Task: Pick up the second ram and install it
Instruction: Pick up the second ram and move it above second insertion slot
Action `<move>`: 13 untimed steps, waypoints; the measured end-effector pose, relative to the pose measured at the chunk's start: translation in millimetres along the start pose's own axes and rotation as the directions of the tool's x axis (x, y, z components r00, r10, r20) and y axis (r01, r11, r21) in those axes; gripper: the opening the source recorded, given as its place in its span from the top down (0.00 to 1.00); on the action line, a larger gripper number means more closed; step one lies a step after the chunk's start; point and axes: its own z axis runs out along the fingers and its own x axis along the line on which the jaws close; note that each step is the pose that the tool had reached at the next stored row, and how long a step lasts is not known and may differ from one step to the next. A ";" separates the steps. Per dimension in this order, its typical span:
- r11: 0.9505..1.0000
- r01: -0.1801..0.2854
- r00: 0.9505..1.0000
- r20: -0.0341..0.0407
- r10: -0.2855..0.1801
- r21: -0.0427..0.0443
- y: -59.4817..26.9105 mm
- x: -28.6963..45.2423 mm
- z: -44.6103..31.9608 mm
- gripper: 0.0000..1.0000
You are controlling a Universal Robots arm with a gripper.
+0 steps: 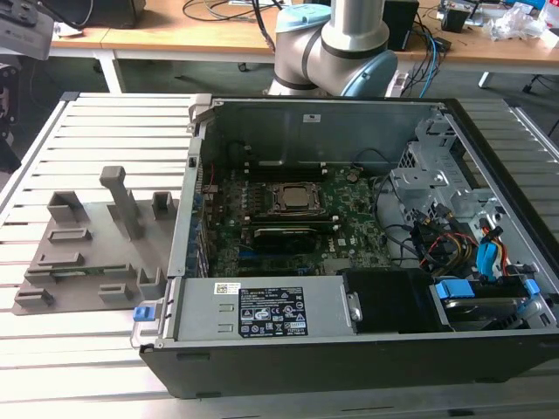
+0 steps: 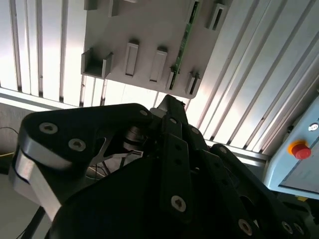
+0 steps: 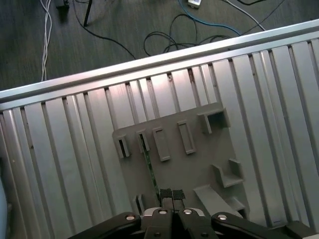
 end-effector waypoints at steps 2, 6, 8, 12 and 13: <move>1.000 0.013 1.000 -0.001 -0.013 0.000 0.0 0.0 0.0 0.89; 0.999 0.034 0.999 -0.003 -0.034 0.000 0.0 0.0 0.0 0.89; 0.999 0.049 0.999 -0.005 -0.049 0.000 0.0 0.0 0.0 0.89; 0.997 0.080 0.997 -0.010 -0.080 0.000 0.1 -0.3 0.1 0.89; 0.996 0.086 0.996 -0.011 -0.086 0.000 0.1 -0.3 0.1 0.89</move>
